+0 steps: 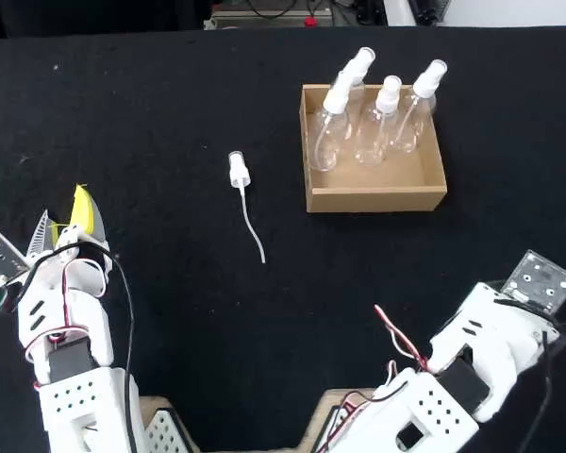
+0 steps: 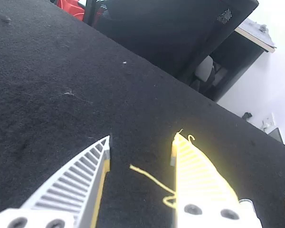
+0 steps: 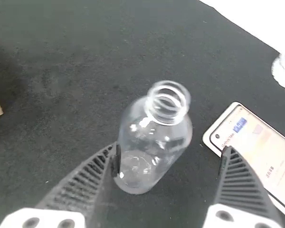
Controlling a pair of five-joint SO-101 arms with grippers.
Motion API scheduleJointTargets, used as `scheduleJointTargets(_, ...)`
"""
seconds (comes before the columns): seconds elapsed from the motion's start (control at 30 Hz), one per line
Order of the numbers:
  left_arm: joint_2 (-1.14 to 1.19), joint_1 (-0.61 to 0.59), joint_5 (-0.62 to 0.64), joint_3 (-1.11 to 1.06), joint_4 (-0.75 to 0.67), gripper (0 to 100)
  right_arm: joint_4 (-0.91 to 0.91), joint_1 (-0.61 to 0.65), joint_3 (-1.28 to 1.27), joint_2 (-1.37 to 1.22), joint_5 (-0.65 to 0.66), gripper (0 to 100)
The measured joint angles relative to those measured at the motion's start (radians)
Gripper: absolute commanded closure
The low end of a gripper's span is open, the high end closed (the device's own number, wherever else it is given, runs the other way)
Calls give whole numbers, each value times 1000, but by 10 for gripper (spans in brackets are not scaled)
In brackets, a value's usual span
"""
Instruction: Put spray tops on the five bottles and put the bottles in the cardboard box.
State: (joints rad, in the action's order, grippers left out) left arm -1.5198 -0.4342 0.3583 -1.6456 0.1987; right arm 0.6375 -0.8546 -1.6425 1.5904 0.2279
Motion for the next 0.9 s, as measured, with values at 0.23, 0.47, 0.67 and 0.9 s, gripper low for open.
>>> scheduleJointTargets(0.23, 0, 0, 0, 0, 0, 798, -15, 11, 0, 0, -2, 688)
scheduleJointTargets(0.47, 0, 0, 0, 0, 0, 798, -9, 11, 20, 0, 25, 688)
scheduleJointTargets(0.67, 0, 0, 0, 0, 0, 798, 40, 12, 121, 0, 44, 688)
scheduleJointTargets(0.9, 0, -2, 0, 0, 0, 798, 8, 15, 181, -288, 74, 688)
